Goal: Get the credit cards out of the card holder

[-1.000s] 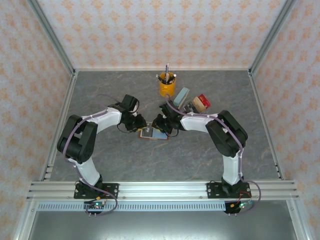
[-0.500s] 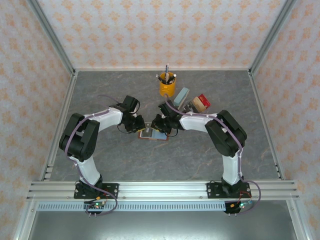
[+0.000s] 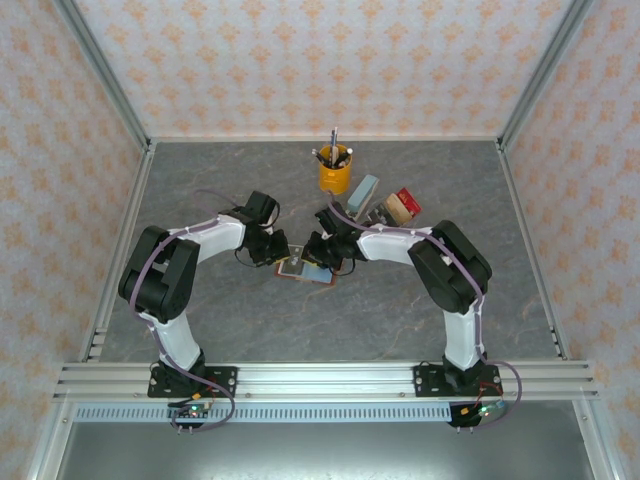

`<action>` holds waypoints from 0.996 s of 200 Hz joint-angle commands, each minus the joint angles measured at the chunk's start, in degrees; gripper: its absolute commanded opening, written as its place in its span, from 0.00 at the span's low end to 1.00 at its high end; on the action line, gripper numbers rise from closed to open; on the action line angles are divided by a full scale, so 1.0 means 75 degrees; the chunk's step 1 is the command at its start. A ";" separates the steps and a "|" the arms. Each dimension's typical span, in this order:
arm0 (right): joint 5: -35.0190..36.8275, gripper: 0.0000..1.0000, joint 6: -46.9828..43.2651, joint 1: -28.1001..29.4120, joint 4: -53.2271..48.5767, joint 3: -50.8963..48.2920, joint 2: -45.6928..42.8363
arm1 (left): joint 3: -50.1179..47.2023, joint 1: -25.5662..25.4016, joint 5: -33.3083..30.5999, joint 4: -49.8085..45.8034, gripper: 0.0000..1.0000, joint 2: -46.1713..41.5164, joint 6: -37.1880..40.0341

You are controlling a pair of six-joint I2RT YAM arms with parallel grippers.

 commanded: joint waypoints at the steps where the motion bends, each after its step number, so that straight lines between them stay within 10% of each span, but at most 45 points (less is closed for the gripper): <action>1: -0.0181 0.14 -0.0121 0.0071 -0.0105 0.0175 0.0112 | -0.0127 -0.0044 -0.0417 -0.0346 0.13 0.0319 -0.0041; 199: -0.0112 0.00 -0.0547 -0.0197 -0.0273 -0.0383 -0.0395 | -0.0200 -0.0044 -0.0487 -0.0384 0.19 0.0269 0.0030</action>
